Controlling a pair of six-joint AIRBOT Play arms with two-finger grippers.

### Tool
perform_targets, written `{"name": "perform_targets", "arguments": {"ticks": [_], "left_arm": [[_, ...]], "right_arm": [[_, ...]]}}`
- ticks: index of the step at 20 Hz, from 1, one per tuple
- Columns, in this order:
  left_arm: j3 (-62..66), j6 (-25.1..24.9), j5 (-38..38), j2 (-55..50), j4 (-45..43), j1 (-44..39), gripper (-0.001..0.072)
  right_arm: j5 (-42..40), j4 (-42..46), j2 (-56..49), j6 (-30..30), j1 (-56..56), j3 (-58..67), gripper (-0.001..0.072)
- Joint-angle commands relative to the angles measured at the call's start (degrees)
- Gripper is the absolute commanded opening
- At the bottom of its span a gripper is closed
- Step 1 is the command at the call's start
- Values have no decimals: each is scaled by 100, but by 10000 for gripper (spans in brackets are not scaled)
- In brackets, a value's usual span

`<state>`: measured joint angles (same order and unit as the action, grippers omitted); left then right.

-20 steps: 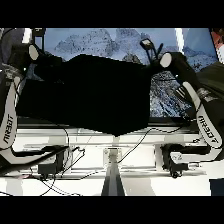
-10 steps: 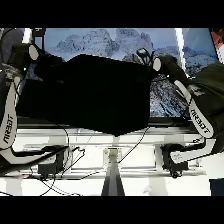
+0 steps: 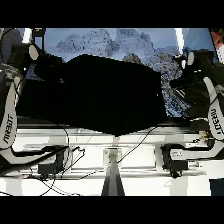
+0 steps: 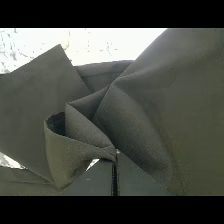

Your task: Fold the clothes and pants, and hang the long-sleeved shirts on hangers.

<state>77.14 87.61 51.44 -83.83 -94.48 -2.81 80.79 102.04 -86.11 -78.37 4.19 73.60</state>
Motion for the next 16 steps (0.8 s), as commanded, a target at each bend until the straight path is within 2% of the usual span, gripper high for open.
{"name": "perform_targets", "arguments": {"ticks": [1, 5, 6, 7, 8, 10, 11, 12, 13, 14, 16], "left_arm": [[-2, 0, -4, -2, -2, 7, 10], [-2, 0, -4, -2, -2, 7, 26], [-2, -2, -2, -2, -2, 7, 157], [-2, -2, 2, -2, 0, 7, 593], [0, 4, 9, -2, -2, 4, 705], [24, -2, -26, 20, -575, 13, 698], [31, 42, -94, 59, -1069, 39, 657], [35, 245, -188, 129, -1458, 103, 537], [42, 549, -337, 225, -1709, 234, 506], [50, 883, -476, 326, -1738, 422, 506], [50, 1897, -592, 435, -1716, 850, 505]], "right_arm": [[-398, -382, 319, 2, 184, 4, 16], [-942, -1412, 369, 0, 184, 4, 16], [-1036, -1727, 369, 0, 184, 4, 16], [-1147, -2046, 369, 2, 184, 4, 16], [-1244, -2306, 369, 4, 184, 4, 17], [-1462, -2559, 369, 2, 184, 4, 17], [-1552, -2570, 369, 4, 184, 4, 16], [-1613, -2566, 369, 4, 184, 2, 17], [-1648, -2555, 367, 4, 184, 4, 17], [-1683, -2553, 367, 4, 184, 2, 17], [-1799, -2551, 367, 4, 184, 2, 17]]}}
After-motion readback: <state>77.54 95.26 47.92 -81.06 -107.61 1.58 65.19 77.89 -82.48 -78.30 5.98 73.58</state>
